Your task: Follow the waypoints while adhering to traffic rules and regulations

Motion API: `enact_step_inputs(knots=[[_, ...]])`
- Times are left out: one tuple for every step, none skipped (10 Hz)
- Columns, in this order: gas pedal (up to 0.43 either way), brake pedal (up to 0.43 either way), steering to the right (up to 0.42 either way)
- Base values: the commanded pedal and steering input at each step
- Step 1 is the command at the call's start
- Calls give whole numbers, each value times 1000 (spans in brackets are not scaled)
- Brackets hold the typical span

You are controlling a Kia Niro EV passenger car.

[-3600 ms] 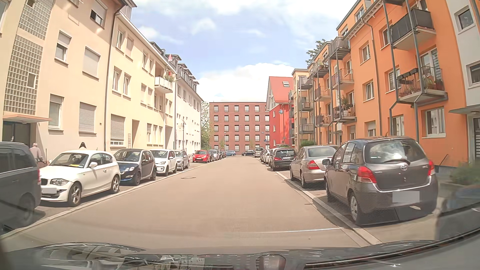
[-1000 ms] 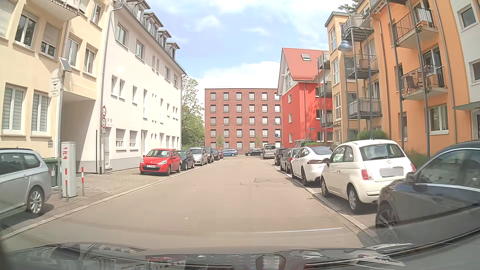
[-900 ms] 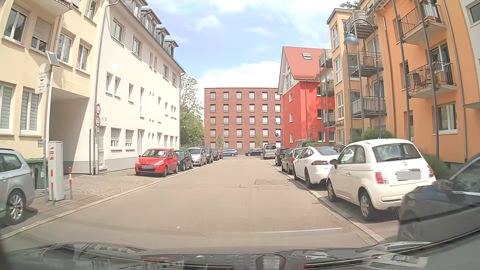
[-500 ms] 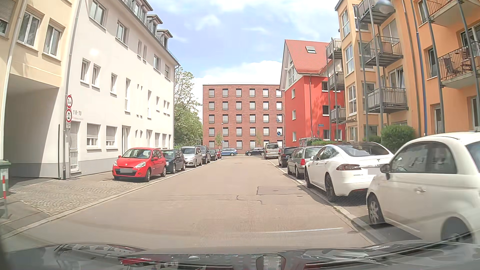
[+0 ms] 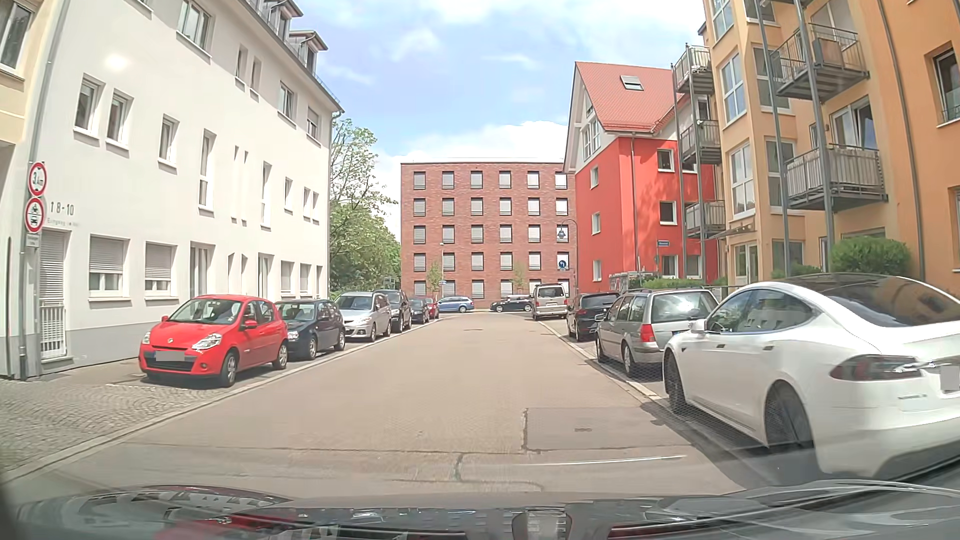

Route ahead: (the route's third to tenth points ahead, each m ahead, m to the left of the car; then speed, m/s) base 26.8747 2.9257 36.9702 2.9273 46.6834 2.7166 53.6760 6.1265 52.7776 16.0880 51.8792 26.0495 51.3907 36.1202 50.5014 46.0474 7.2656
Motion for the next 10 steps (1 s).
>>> enact_step_inputs(knots=[[8,0,0],[8,0,0],[8,0,0],[8,0,0],[8,0,0],[8,0,2],[0,0,2],[0,0,2],[0,0,2],[0,0,0]])
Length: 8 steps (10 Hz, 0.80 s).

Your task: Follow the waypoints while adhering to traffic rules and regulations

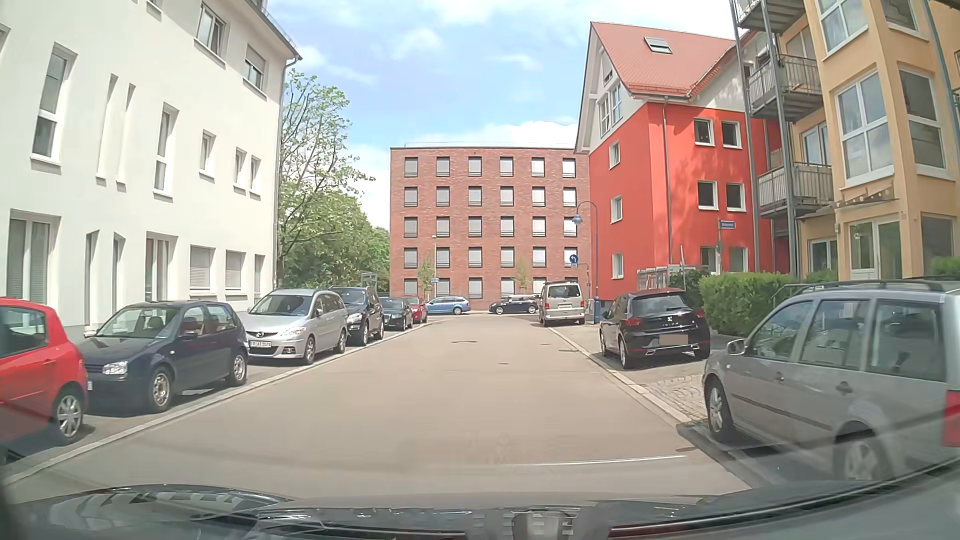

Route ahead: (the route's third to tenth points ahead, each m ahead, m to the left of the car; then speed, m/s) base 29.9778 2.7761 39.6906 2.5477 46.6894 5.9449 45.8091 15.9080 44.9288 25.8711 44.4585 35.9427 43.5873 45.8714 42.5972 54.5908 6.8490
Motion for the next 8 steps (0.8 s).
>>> enact_step_inputs(knots=[[0,0,0],[0,0,0],[0,0,5],[0,0,5],[0,0,2],[0,0,2],[0,0,5],[0,0,7]])
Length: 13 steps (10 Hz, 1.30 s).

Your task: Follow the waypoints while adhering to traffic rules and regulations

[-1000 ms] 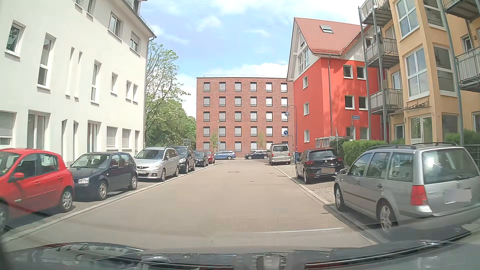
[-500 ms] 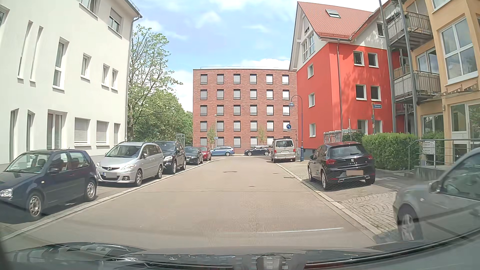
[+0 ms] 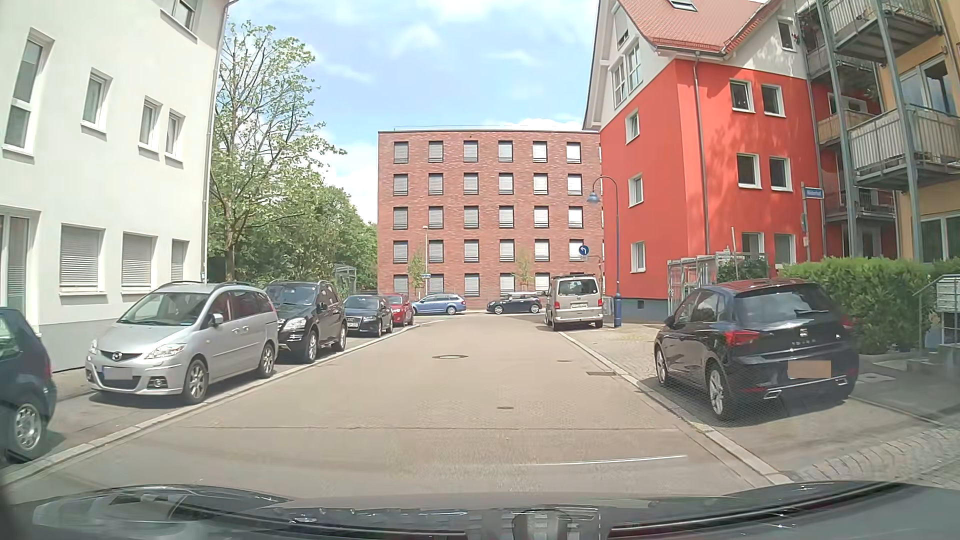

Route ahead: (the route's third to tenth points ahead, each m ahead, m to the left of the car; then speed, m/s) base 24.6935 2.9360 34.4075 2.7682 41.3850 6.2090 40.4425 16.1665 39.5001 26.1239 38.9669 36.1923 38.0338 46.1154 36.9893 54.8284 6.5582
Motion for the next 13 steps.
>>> enact_step_inputs(knots=[[0,0,7],[0,0,5],[0,0,4],[0,0,4],[0,0,4],[0,0,4],[0,0,4],[0,0,3],[0,0,3],[0,0,3],[0,0,3],[0,0,2],[0,0,2]])
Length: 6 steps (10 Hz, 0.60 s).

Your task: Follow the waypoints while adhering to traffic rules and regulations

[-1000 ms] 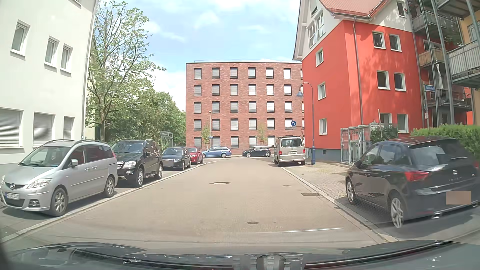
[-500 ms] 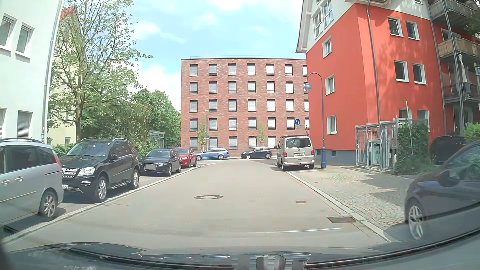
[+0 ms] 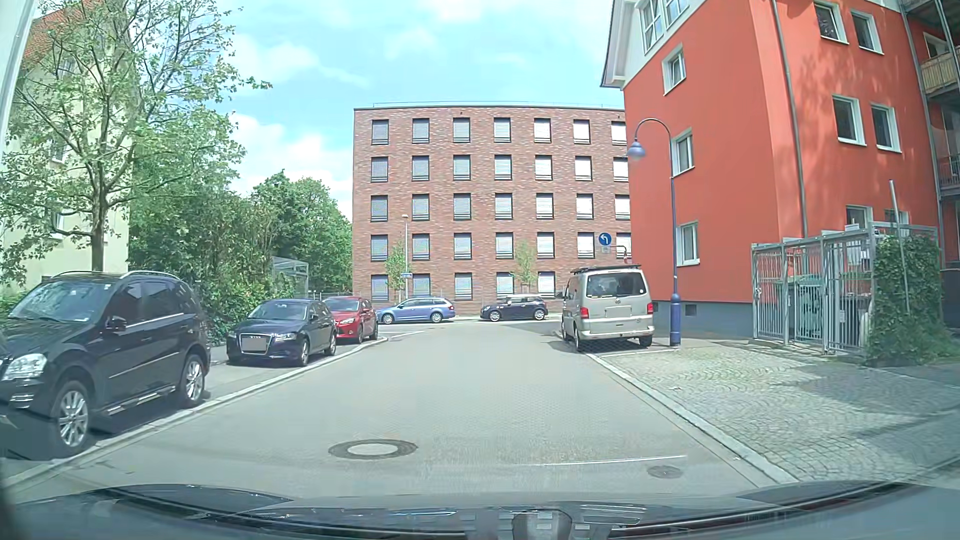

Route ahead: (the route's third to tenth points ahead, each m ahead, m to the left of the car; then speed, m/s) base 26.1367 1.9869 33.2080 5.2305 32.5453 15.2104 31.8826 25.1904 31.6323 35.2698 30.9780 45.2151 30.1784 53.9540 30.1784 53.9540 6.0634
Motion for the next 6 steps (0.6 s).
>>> enact_step_inputs(knots=[[0,0,2],[0,0,2],[0,0,2],[0,0,0],[0,0,0],[0,0,0]])
